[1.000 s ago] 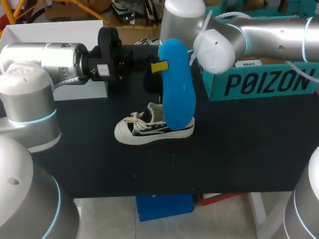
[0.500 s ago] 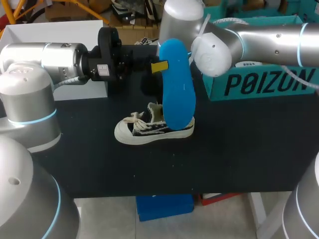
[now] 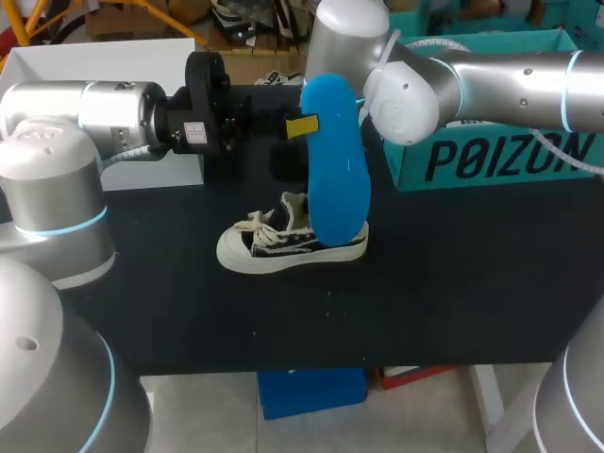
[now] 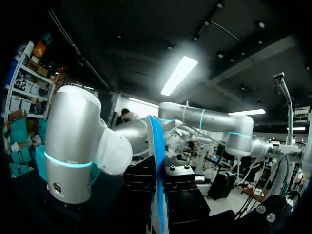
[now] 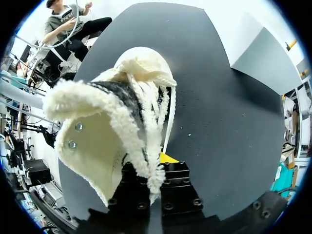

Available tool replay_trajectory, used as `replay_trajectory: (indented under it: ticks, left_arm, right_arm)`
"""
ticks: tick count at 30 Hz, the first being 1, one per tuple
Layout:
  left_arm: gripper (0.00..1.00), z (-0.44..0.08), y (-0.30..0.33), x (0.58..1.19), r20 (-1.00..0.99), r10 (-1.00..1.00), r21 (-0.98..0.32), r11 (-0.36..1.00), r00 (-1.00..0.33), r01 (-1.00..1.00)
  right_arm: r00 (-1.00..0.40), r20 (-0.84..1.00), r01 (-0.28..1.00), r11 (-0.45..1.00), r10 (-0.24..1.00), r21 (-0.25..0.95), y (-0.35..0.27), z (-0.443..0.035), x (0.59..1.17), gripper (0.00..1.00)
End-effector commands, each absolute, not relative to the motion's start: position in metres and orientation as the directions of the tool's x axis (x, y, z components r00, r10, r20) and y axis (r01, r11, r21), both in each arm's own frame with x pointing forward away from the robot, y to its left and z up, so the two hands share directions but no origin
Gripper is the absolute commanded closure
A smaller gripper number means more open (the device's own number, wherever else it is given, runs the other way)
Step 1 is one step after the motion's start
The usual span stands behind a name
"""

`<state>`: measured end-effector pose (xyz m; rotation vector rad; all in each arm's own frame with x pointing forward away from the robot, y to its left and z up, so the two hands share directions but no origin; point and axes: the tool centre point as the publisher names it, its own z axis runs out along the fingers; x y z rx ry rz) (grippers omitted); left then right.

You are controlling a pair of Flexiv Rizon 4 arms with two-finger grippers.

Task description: Take the shoe out of the shoebox, open the shoe tongue, remove and reinsert the insole, then place the shoe into the shoebox

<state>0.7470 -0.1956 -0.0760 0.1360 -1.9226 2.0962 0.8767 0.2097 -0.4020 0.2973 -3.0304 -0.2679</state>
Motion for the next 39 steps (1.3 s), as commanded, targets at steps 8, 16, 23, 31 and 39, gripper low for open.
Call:
replay_trajectory:
  ticks: [8, 16, 23, 31, 39]
  left_arm:
    - [1.0, -0.077, -0.197, 0.746, 0.263, 0.145, -0.959, -0.066, -0.954, -0.275]
    - [1.0, -0.077, -0.197, 0.746, 0.263, 0.145, -0.959, -0.066, -0.954, -0.275]
    - [1.0, -0.077, -0.197, 0.746, 0.263, 0.145, -0.959, -0.066, -0.954, -0.275]
    - [1.0, -0.077, -0.197, 0.746, 0.263, 0.145, -0.959, -0.066, -0.954, -0.275]
    - [1.0, -0.077, -0.197, 0.746, 0.263, 0.145, -0.959, -0.066, -0.954, -0.275]
  right_arm:
    - [-0.977, 0.069, -0.184, 0.966, -0.199, 0.18, 0.211, -0.404, 0.878, 1.0]
    - [-0.977, 0.064, -0.192, 0.966, -0.205, 0.171, 0.211, -0.397, 0.882, 1.0]
    - [-0.985, 0.009, -0.17, 0.978, -0.172, 0.122, 0.207, -0.372, 0.889, 1.0]
    - [-0.997, -0.056, -0.063, 0.994, -0.058, 0.087, 0.203, -0.344, 0.896, 1.0]
    - [-0.975, -0.129, 0.178, 0.983, 0.183, 0.053, 0.194, -0.328, 0.908, 1.0]
